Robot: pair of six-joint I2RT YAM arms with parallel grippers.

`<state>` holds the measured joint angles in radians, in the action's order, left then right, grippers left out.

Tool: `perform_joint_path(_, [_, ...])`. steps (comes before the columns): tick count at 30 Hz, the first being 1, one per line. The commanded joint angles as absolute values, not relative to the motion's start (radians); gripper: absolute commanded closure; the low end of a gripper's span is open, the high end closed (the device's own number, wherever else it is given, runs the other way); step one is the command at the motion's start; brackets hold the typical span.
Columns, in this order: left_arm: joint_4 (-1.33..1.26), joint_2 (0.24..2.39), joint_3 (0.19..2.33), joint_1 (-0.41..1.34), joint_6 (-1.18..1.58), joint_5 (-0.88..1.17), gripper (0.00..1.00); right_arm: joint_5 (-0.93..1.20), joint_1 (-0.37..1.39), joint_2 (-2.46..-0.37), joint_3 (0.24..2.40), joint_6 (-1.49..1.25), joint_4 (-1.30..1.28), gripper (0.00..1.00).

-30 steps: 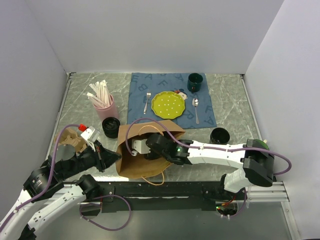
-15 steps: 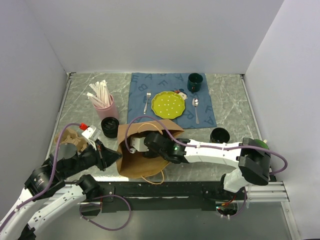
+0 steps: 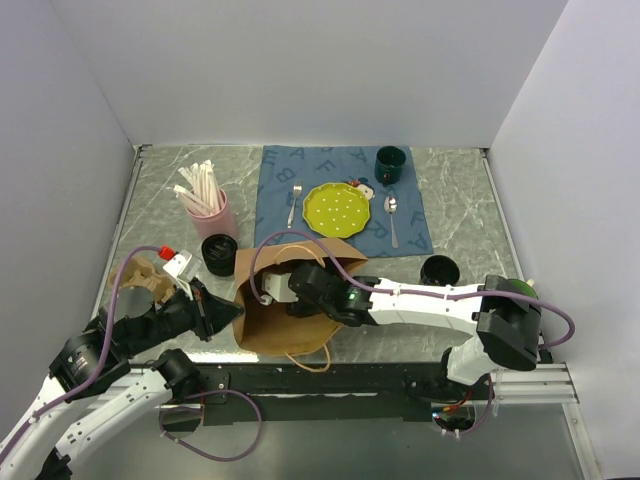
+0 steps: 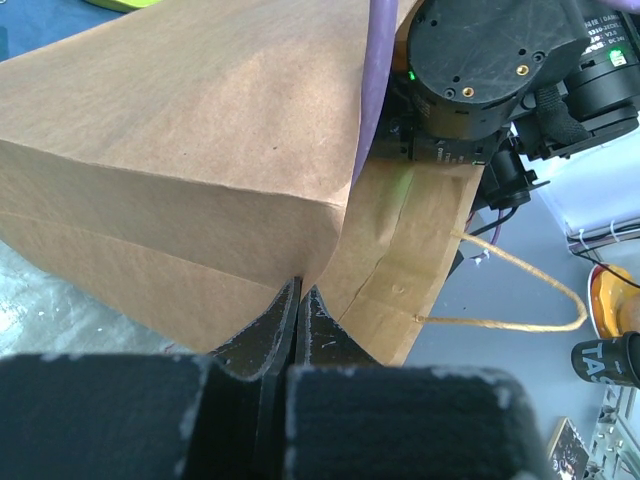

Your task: Pack the takeout coffee

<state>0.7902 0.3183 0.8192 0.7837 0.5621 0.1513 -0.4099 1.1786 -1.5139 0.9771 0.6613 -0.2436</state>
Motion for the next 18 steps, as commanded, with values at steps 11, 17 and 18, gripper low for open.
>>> perform_joint_path(11, [0.721, 0.344, 0.854, 0.785, 0.577, 0.193, 0.99, -0.394, 1.127, -1.486, 1.002, 0.623, -0.35, 0.0])
perform_joint_path(17, [0.718, 0.342, 0.853, 0.785, 0.583, 0.192, 0.99, -0.397, 1.127, -1.462, 1.019, 0.621, -0.37, 0.0])
perform_joint_path(18, [0.715, 0.342, 0.853, 0.785, 0.583, 0.19, 0.99, -0.399, 1.127, -1.456, 1.022, 0.62, -0.377, 0.01])
